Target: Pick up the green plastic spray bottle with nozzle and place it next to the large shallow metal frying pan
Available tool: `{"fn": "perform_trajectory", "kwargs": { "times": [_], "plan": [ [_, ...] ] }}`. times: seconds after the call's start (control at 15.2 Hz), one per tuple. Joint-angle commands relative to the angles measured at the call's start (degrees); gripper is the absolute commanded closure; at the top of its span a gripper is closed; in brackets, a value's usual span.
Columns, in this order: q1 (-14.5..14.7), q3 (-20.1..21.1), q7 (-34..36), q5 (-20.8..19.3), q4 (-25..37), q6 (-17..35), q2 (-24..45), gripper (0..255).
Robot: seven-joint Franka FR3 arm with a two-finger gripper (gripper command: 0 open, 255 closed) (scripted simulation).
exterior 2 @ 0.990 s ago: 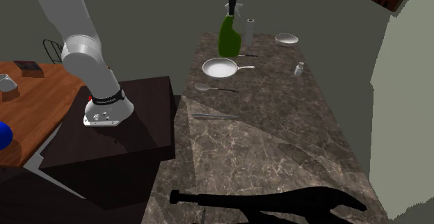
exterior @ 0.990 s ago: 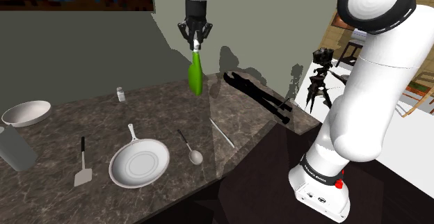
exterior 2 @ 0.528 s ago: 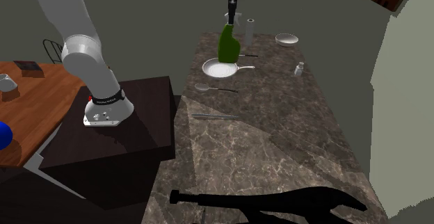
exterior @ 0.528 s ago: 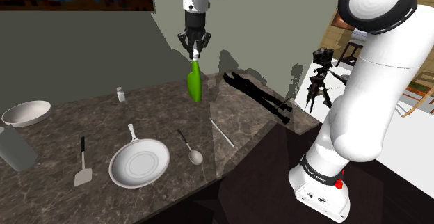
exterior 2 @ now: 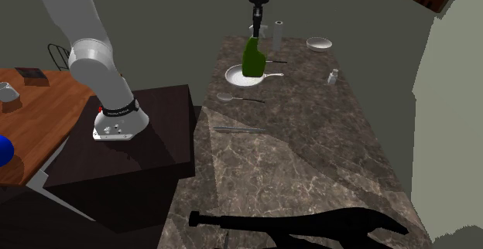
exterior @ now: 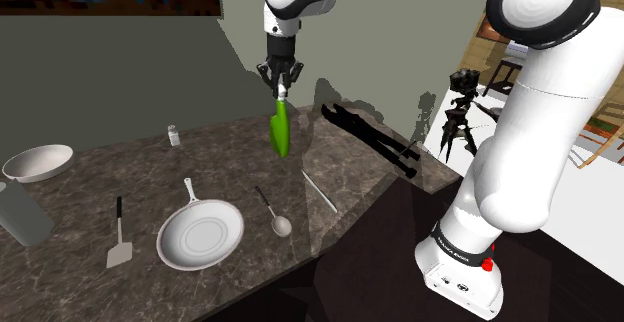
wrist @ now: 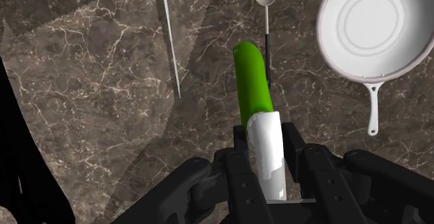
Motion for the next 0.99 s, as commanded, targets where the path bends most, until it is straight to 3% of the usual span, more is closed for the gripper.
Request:
{"fn": "perform_trajectory", "kwargs": {
  "times": [0.0, 0.92],
  "plan": [
    [0.0, 0.0, -0.1, 0.1, -0.9, 1.6, 0.6, 255],
    [-0.1, 0.1, -0.5, 0.5, -8.1, 11.7, 3.5, 255]
  ]
}}
